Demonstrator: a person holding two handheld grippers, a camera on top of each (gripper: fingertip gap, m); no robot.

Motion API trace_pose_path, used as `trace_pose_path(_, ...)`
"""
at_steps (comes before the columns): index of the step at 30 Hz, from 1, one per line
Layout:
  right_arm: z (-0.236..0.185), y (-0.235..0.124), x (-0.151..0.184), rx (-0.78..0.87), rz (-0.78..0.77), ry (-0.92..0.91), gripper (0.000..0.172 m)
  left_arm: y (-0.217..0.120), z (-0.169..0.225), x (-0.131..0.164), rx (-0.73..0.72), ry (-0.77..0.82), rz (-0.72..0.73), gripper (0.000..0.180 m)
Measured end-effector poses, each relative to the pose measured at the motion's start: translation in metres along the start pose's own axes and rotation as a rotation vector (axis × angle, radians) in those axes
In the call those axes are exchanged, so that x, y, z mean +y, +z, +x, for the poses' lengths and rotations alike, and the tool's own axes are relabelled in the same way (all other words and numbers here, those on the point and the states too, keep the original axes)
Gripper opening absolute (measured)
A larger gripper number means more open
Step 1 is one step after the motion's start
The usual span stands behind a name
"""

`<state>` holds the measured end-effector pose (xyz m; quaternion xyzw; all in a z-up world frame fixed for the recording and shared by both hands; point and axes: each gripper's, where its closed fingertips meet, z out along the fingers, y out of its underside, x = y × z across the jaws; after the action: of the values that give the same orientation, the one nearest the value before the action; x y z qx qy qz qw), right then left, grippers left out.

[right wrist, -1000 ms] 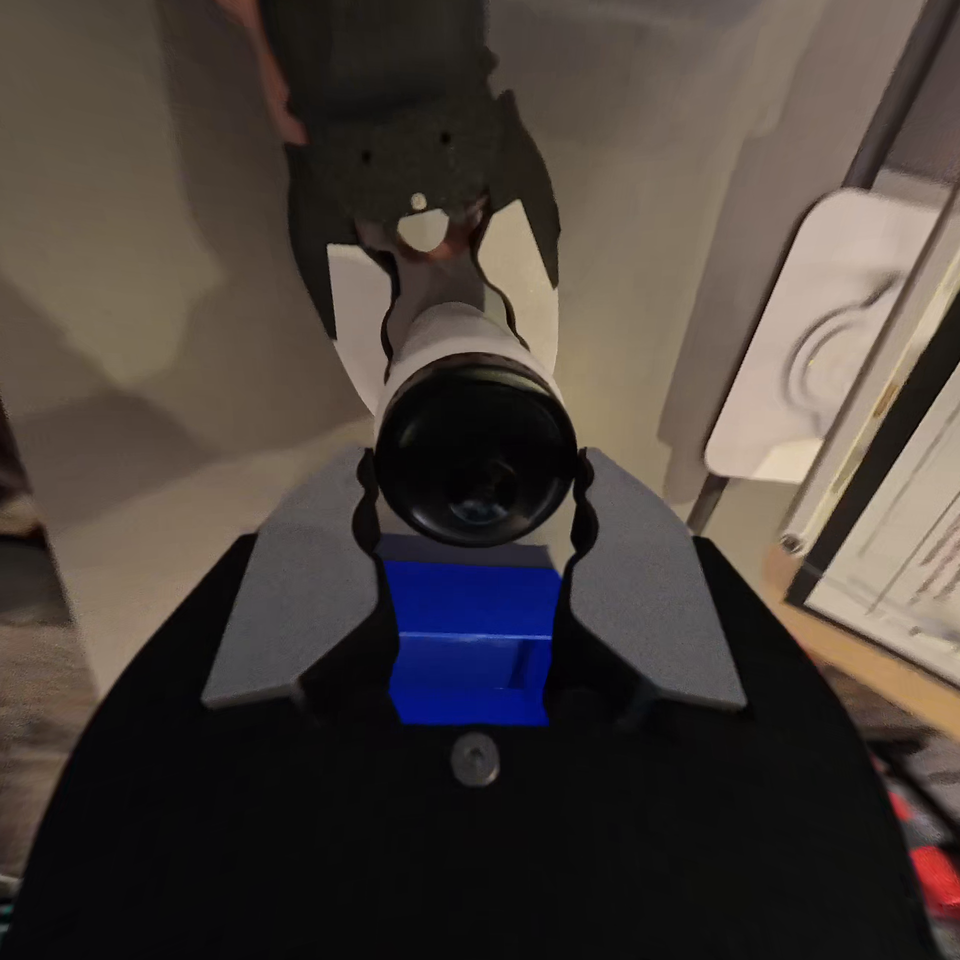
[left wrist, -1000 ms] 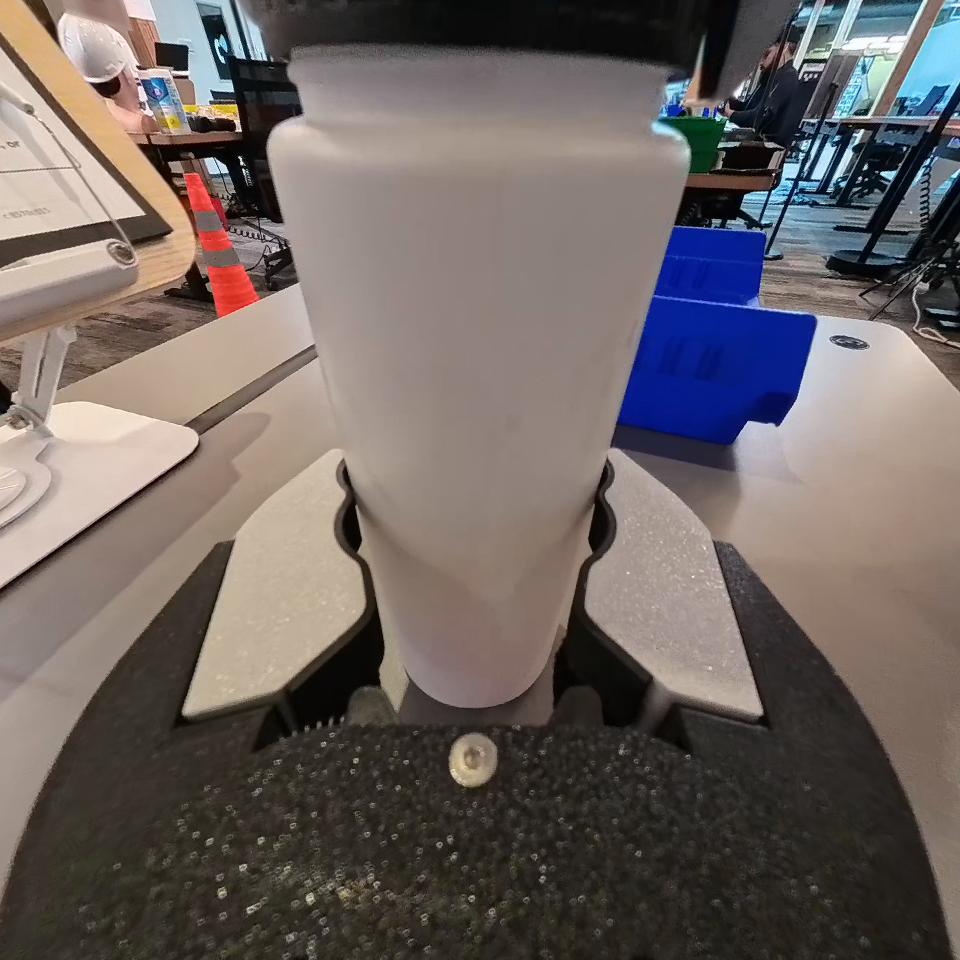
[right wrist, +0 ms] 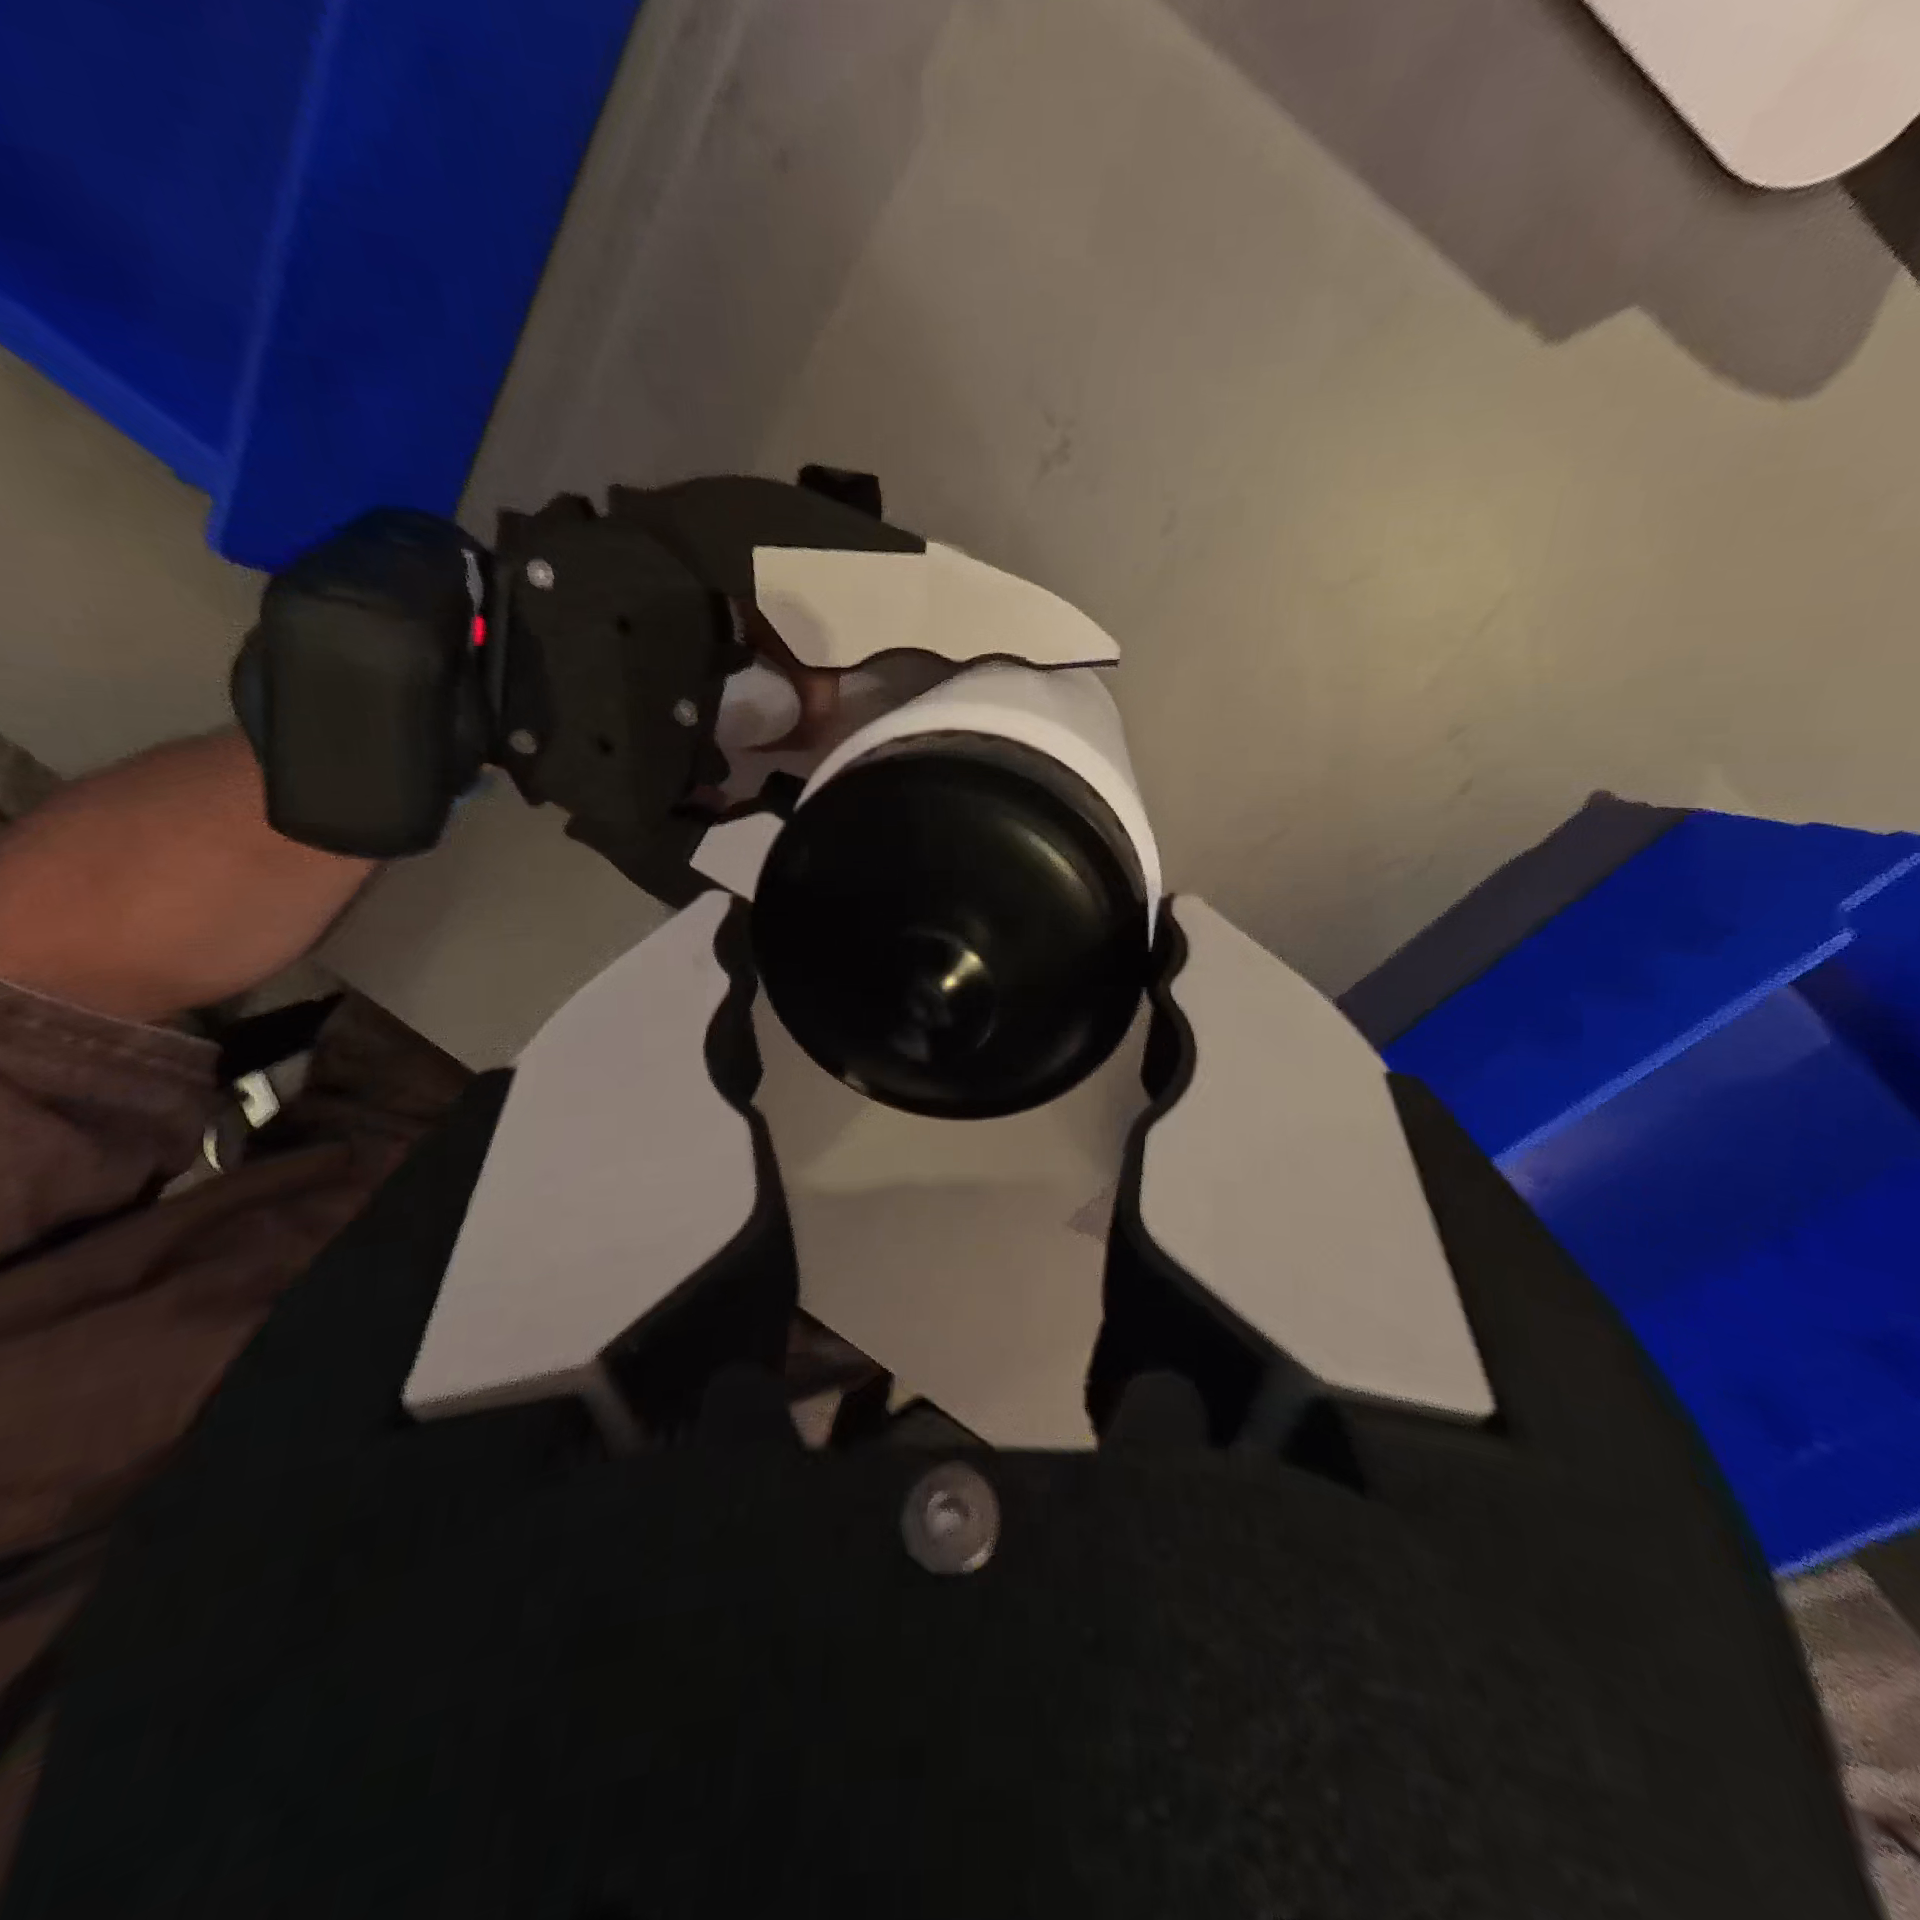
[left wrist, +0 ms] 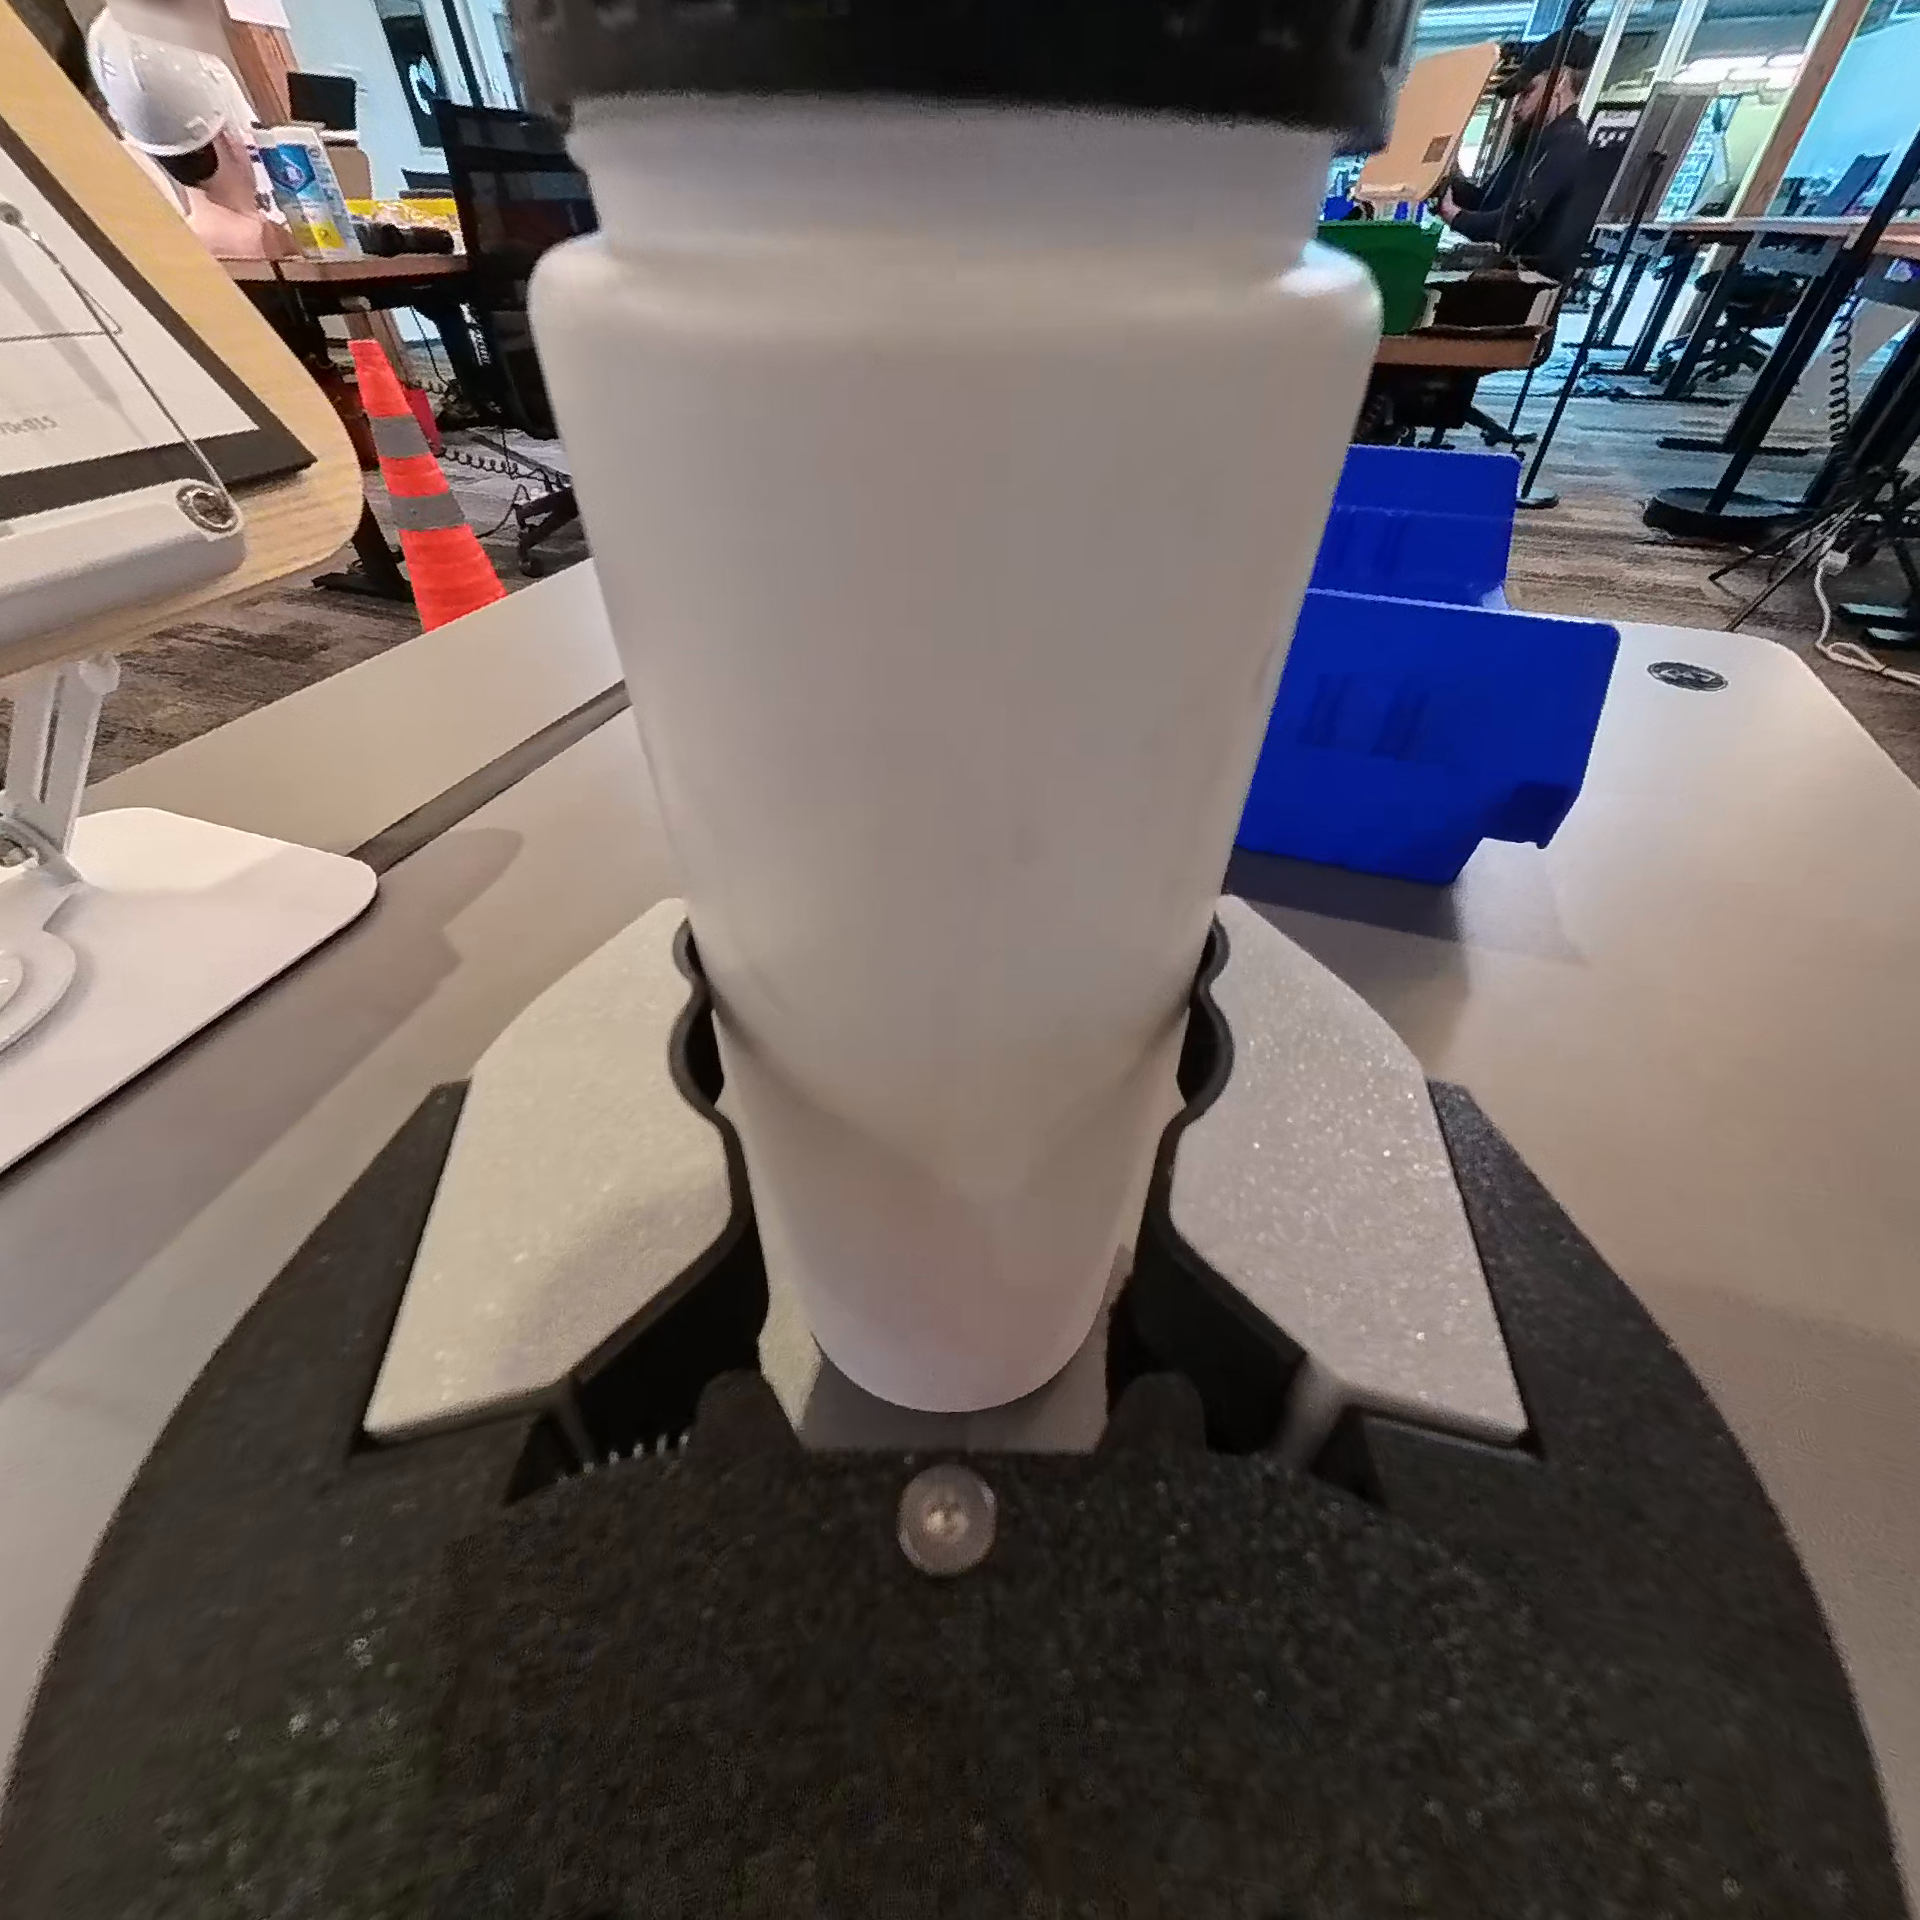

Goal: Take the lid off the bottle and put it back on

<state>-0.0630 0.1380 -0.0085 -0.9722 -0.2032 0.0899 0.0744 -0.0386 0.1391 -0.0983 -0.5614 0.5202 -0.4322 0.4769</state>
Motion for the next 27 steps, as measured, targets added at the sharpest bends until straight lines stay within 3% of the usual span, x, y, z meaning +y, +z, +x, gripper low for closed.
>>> trace_pose_path(7, 0.001, -0.002, -0.003, 0.041, -0.101, -0.389, 0.071, 0.000, -0.002, 0.000, 0.002, -0.017, 0.006, 0.087)
trace_pose_path(17, -0.010, -0.003, -0.012, 0.200, -0.086, -1.301, 0.064, -0.001, -0.003, 0.000, 0.007, -0.031, 0.014, 0.086)
trace_pose_path(21, -0.014, -0.005, -0.013, 0.162, -0.038, -1.320, 0.061, -0.001, -0.003, 0.000, 0.017, -0.032, 0.019, 0.087)
trace_pose_path(25, -0.037, -0.026, -0.014, 0.051, 0.154, -1.194, 0.067, -0.001, -0.003, 0.000, 0.020, -0.033, 0.021, 0.087)
trace_pose_path(27, -0.035, -0.039, -0.021, 0.098, 0.233, -1.059, 0.071, -0.001, -0.003, 0.000, 0.020, -0.034, 0.021, 0.087)
